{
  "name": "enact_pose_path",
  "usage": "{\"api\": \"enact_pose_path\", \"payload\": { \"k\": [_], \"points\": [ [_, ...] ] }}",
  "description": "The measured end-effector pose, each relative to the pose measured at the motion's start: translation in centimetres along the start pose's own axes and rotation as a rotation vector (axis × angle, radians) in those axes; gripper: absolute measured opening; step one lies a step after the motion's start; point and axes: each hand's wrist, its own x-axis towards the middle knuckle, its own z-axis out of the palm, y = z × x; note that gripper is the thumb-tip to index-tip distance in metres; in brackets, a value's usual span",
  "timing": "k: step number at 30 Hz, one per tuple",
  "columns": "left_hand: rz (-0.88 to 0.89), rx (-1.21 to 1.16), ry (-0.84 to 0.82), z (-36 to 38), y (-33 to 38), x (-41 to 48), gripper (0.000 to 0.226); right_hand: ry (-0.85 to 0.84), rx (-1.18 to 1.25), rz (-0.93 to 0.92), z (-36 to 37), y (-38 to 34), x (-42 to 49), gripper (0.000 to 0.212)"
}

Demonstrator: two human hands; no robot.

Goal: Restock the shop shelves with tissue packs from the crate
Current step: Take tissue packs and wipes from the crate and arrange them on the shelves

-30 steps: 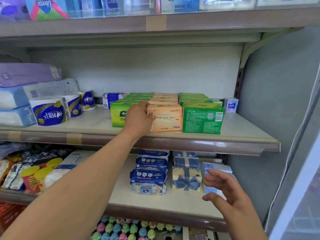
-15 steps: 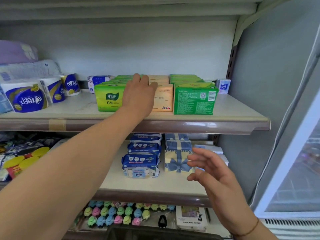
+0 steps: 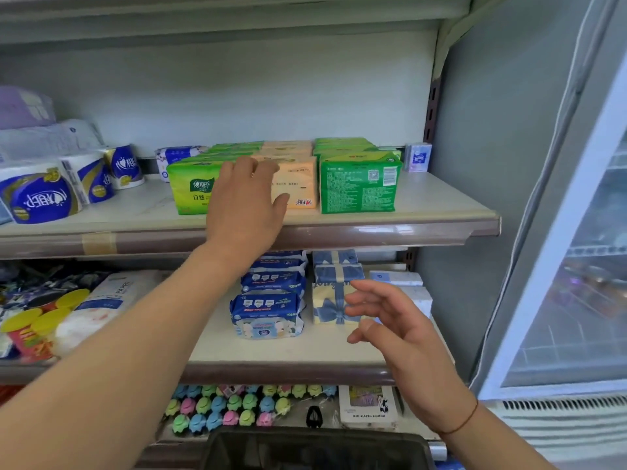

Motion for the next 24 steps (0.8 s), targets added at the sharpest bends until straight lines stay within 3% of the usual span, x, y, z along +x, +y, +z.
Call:
{"api": "enact_pose_path", "payload": {
  "k": [5,10,24],
  "points": [
    [-0.044,-0.302,-0.052,-3.1,1.1,-10.2,0.028,0.004,0.033,0.015,0.3,-0.3,-0.5,0.038],
    [-0.098,-0.41,-0.155,-3.3,1.6,-18.2,0.019,0.004,0.007,0.066,0.2,0.4,-2.5,0.034],
    [-0.417,-0.713,-0.391,0.0,3.5,-34.8,0.006,-0.04,-0.187,0.434,-0.4,8.9,-12.7,0.033]
  ]
}}
